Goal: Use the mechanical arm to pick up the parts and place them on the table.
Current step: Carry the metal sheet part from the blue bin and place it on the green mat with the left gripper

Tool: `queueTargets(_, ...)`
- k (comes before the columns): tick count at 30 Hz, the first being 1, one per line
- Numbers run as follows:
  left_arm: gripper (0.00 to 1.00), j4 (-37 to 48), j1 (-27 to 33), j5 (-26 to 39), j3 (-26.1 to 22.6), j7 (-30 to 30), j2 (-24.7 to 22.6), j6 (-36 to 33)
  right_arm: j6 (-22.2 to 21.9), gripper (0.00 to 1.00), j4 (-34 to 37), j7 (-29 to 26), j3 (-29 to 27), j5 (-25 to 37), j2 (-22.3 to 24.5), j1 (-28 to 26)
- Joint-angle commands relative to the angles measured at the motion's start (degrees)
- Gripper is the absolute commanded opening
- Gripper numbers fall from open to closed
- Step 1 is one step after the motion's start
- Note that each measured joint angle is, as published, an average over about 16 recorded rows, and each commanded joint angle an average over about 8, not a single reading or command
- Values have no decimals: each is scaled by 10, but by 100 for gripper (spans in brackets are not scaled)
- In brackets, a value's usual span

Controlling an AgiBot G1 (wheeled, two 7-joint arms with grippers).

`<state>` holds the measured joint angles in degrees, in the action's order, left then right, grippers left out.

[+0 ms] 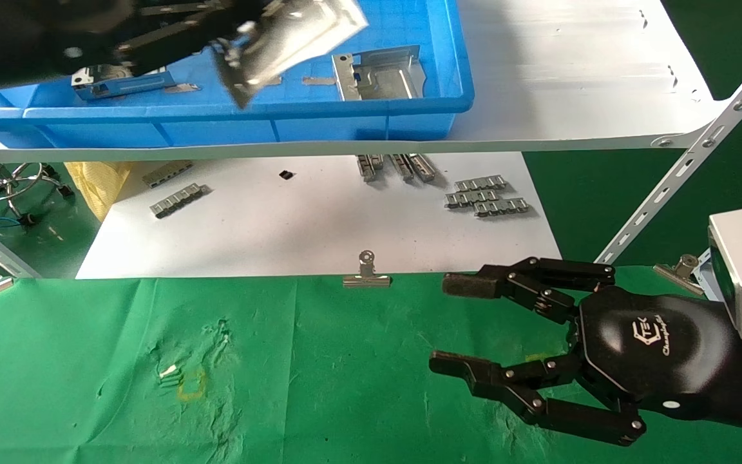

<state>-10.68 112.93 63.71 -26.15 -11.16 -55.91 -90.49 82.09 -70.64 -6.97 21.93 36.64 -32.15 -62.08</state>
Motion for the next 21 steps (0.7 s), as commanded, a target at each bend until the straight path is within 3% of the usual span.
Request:
queueTargets(1, 0, -8, -11, -9, 5, -16, 12, -13, 0, 100, 0, 0, 0, 0, 0, 0)
queueTargets(12, 0, -230, -158, -122, -50, -55, 133, -12, 0, 100, 0, 0, 0, 0, 0, 0)
queueTargets(21, 0, -245, -224, -112, -121, -179, 190, -4, 0, 100, 0, 0, 0, 0, 0, 0)
